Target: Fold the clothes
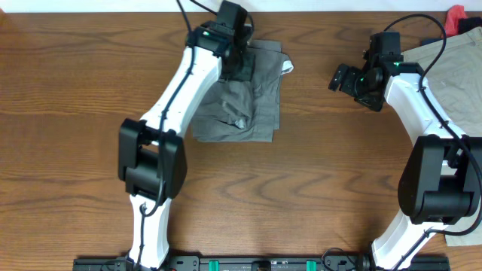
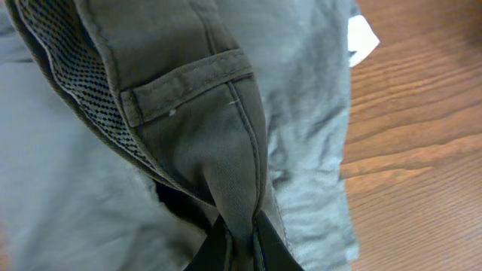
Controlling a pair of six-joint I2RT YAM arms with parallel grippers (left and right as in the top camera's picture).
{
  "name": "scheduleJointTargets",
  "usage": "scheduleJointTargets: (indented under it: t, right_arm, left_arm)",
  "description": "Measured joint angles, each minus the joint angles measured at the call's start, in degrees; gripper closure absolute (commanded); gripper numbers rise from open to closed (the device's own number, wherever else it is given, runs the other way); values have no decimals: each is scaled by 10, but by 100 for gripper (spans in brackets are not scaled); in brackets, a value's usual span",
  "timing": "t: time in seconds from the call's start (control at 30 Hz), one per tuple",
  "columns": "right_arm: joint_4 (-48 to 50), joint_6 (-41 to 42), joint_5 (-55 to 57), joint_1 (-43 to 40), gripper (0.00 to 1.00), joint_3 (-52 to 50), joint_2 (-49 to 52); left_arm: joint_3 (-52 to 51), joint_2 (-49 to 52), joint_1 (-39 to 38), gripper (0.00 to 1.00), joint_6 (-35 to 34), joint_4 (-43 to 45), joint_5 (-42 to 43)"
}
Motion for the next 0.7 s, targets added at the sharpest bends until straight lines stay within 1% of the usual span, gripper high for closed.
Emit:
scheduleJointTargets:
  t: [0.03,0.07,0.13,0.2,0.27,0.4,0.53,0.6,0.63,0.67,0.7]
  right_arm:
    - [0,0,0,0,1,0,0]
    - [0,0,0,0,1,0,0]
    - [0,0,0,0,1,0,0]
    - [0,0,0,0,1,0,0]
    - [0,0,0,0,1,0,0]
    - [0,0,0,0,1,0,0]
    - [0,0,0,0,1,0,0]
    - [0,0,0,0,1,0,0]
    - [0,0,0,0,1,0,0]
    - [0,0,0,0,1,0,0]
    - [0,0,0,0,1,0,0]
  left_arm:
    - [0,5,-1,88,0,3,5]
    - [0,10,-3,72,0,5,12]
    - [0,16,-5,35,-2,6,19]
    - [0,18,-5,22,-2,5,26]
    - [0,18,-4,16,-3,6,29]
    - [0,17,-4,15,-4,-2,31]
    - [0,-2,-4,16,-4,-8,31]
    - [0,-21,-4,25,-7,-8,31]
    - [0,-31,-4,34,-5,-8,31]
    - [0,-38,-4,40,-5,-8,31]
    - [0,-45,-4,50,-6,-8,31]
